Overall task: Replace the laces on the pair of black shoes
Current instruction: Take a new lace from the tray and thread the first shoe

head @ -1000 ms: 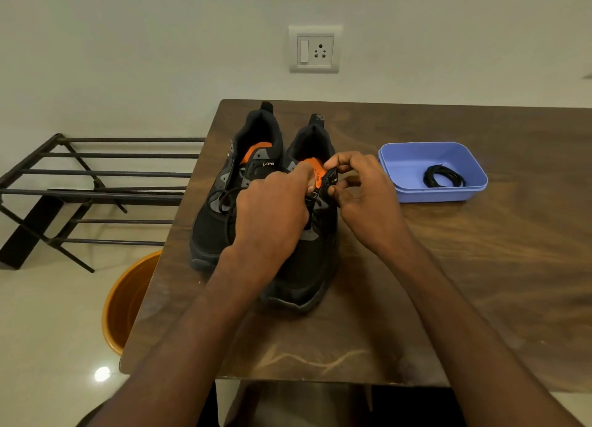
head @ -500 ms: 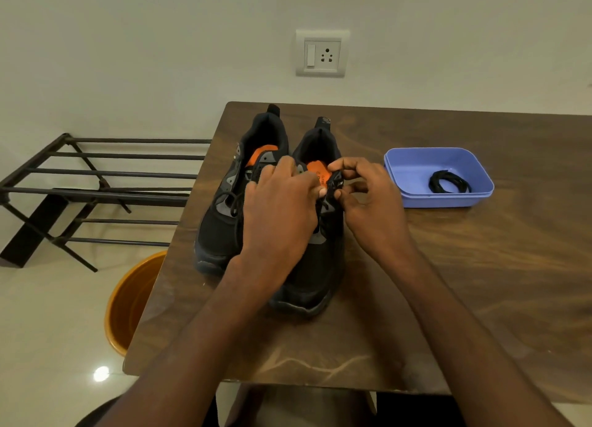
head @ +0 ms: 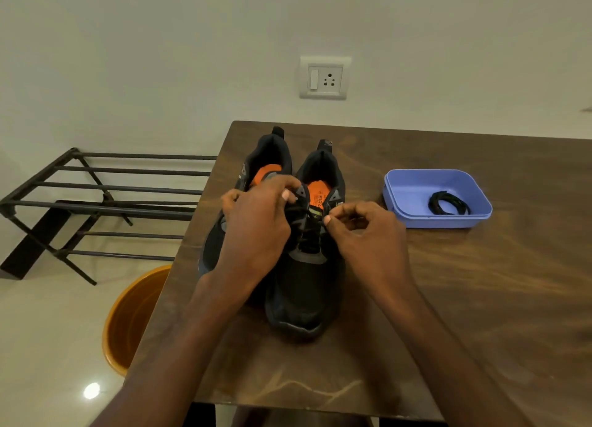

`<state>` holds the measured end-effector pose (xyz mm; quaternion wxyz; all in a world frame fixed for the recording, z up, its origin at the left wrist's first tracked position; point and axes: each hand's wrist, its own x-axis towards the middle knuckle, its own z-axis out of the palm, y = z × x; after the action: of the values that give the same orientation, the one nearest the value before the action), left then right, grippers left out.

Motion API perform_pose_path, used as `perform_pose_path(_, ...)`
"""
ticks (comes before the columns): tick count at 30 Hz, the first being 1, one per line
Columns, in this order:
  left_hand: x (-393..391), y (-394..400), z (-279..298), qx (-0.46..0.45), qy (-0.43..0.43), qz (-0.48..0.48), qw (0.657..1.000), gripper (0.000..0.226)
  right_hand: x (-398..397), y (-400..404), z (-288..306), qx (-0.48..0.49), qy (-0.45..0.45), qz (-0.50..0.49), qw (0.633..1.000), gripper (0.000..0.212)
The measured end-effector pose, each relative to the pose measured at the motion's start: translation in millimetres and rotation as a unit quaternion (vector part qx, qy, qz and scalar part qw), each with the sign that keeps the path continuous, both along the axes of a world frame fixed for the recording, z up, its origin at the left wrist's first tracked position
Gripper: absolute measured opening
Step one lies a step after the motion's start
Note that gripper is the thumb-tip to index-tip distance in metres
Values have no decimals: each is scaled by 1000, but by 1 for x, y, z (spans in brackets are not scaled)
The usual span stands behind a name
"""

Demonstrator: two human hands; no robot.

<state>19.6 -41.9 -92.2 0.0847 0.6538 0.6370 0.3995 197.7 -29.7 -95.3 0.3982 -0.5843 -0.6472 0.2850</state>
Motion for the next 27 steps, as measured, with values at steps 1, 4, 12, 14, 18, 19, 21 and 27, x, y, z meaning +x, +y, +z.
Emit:
perform_pose_path(1, 0, 0, -2, -5, 1, -7, 1000, 27, -1, 0, 0, -4, -5, -4, 1000, 7)
perform_pose_path(4, 0, 0, -6, -8, -19, -21, 1000, 22, -2, 0, 2, -31, -14, -13, 999, 10)
perform_pose_path(12, 1, -1, -3, -22, -4, -30, 999, 22, -7, 3, 4, -13, -67, -9, 998, 10)
perform_pose_path(14, 1, -1, -2, -30, -1, -26, 999, 19, -7, 3, 4, -19, -73, -2, 997, 11)
perform_pose_path(18, 1, -4, 3, -41, 6, -24, 999, 22, 6, 10, 21, -44, 123, -54, 990, 16)
perform_pose_path(19, 0, -4, 4, -39, 12, -27, 999, 22, 14, 14, 28, -47, 203, -92, 974, 18)
perform_pose_path(21, 0, -5, 5, -38, 18, -27, 999, 22, 32, 21, 33, -31, 302, -171, 937, 17)
perform_pose_path(27, -1, -7, 7, -36, 6, -28, 999, 18, 29, 17, 15, 130, -44, -92, 986, 15)
